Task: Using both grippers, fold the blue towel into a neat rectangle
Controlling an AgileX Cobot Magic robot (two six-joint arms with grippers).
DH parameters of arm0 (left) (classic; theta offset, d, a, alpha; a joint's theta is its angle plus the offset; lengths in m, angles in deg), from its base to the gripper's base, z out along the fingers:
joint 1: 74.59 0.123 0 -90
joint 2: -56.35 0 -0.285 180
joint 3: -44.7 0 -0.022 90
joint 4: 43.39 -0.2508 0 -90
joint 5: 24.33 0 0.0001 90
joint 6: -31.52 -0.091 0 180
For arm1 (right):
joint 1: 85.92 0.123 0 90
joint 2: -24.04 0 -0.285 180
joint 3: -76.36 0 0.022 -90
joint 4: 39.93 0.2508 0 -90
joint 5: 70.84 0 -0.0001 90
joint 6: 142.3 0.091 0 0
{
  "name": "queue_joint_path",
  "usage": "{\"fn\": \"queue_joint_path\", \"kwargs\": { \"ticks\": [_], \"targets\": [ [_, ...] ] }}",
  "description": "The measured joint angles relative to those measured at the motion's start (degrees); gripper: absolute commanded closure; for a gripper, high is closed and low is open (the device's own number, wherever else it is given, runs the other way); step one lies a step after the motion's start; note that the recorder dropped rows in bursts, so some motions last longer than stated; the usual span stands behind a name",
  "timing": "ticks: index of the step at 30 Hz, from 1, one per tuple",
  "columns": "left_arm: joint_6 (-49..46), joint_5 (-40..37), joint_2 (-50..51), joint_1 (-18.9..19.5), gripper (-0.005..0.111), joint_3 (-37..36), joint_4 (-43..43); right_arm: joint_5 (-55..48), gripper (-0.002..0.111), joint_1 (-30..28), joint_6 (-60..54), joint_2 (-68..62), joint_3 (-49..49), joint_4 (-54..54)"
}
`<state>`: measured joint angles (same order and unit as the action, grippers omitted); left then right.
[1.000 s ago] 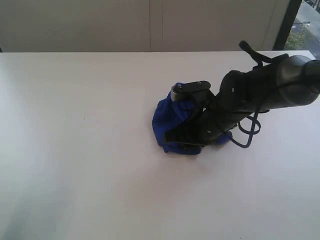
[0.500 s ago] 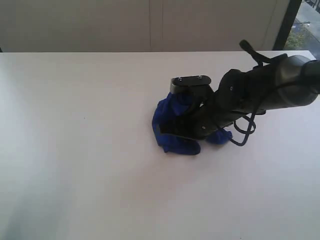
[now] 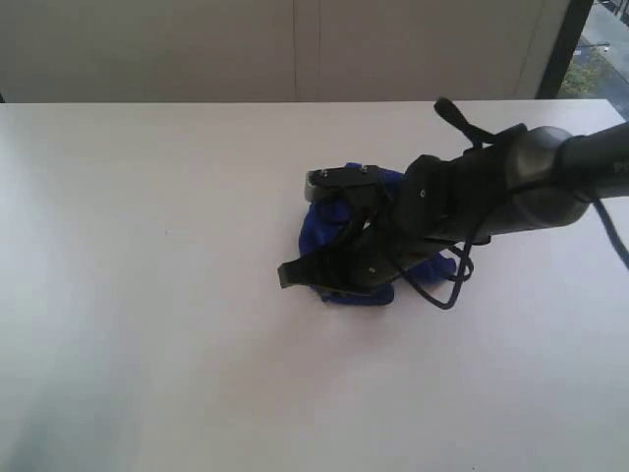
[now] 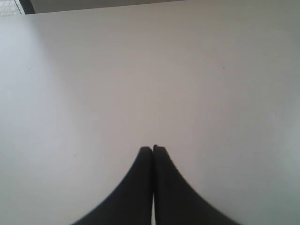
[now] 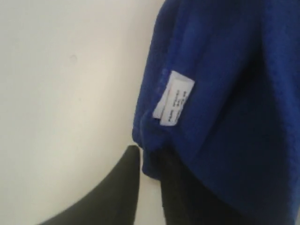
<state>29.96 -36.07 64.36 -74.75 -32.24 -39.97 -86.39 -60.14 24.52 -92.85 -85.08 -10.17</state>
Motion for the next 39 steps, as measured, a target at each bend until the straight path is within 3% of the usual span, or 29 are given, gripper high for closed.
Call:
{"fn": "queue_joint_path", "kwargs": {
  "ticks": [3, 16, 24, 30, 39],
  "targets": [
    [0.0, 0.0, 0.0, 0.0, 0.107, 0.0, 0.0, 0.0, 0.066, 0.0, 0.0, -0.4, 0.0, 0.0],
    [0.0, 0.0, 0.0, 0.0, 0.107, 0.0, 0.0, -4.2, 0.067, -2.5, 0.0, 10.8, 0.0, -1.7],
    [0.0, 0.0, 0.0, 0.0, 0.107, 0.0, 0.0, -13.9, 0.081, -8.8, -0.3, 14.3, 0.0, -6.0],
    [0.0, 0.0, 0.0, 0.0, 0.107, 0.0, 0.0, -16.6, 0.108, -9.4, -0.4, 15.1, 0.7, -8.9],
    [0.0, 0.0, 0.0, 0.0, 0.107, 0.0, 0.0, -12.4, 0.108, -9.5, -0.4, 19.6, 7.0, -9.8]
  ]
}}
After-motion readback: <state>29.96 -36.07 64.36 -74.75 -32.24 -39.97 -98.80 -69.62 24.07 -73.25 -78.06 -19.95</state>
